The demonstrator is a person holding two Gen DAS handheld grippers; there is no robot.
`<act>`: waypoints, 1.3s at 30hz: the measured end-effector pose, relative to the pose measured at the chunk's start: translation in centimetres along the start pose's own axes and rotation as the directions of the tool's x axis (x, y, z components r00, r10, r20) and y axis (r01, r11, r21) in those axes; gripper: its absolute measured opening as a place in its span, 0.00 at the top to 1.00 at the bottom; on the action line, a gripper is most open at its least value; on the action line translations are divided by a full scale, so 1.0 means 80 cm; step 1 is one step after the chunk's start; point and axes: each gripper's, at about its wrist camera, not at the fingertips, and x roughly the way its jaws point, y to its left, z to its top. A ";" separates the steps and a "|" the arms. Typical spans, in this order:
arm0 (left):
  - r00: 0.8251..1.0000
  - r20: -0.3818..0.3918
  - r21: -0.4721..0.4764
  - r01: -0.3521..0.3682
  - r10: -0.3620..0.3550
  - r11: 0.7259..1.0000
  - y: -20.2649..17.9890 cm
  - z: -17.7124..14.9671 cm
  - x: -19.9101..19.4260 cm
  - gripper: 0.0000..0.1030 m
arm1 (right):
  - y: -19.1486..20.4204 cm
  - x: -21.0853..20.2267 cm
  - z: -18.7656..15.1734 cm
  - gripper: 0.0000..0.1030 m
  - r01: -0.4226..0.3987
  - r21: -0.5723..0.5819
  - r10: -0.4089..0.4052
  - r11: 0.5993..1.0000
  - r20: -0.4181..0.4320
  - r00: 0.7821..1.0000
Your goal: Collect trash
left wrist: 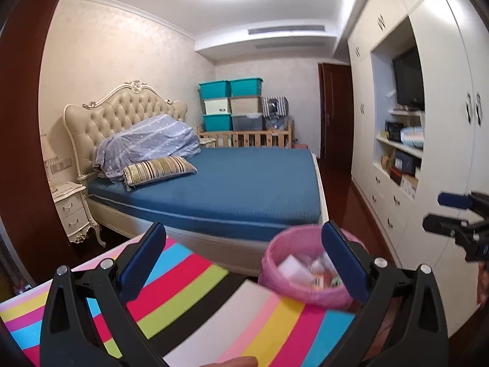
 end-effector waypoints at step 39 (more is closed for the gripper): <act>0.982 -0.152 -0.035 0.111 -0.115 0.993 -0.060 -0.084 -0.011 0.04 | 0.012 -0.009 -0.076 0.17 0.013 -0.015 -0.014 1.000 -0.035 0.999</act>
